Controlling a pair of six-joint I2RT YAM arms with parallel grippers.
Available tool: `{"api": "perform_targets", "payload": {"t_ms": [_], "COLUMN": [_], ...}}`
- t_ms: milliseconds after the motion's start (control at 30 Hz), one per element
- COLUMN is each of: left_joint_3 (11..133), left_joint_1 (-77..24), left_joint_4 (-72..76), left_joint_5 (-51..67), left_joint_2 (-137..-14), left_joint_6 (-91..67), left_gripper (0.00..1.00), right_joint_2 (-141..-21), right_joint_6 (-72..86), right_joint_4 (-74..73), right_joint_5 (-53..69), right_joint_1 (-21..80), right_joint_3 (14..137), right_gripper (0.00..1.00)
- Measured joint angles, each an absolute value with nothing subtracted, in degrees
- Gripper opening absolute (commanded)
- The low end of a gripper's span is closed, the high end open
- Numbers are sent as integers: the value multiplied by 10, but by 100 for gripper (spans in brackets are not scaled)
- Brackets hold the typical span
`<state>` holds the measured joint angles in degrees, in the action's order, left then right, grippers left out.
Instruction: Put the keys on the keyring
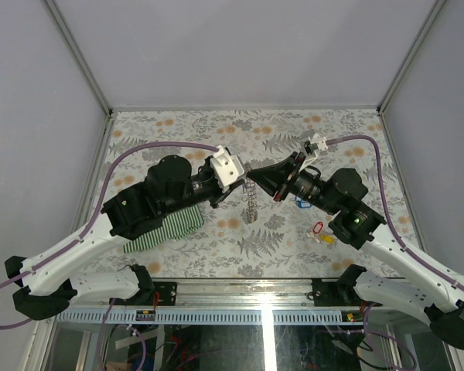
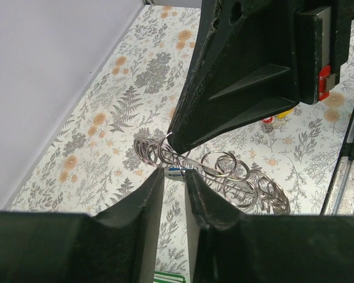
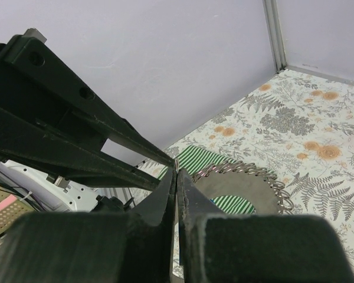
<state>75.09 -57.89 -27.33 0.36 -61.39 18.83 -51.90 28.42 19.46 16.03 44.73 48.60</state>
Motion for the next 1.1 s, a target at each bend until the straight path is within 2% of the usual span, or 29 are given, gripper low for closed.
{"api": "perform_targets", "payload": {"t_ms": [233,500,767,1100], "left_joint_3": [750,713,641,526], "left_joint_1": [-579,-580,-581,-581], "left_joint_4": [-273,-251,-199,-69], "left_joint_5": [1,11,44,116], "left_joint_2": [-610,-561,-524,-504], "left_joint_6": [189,165,104,6], "left_gripper": [27,36,46,53], "right_joint_2": [-522,-521,-501,-475], "right_joint_6": [282,254,192,146], "right_joint_4": [189,181,107,45], "right_joint_5": [161,171,163,148], "right_joint_1": [447,447,447,447], "right_joint_3": [486,486,487,487], "right_gripper": [0,0,0,0]}}
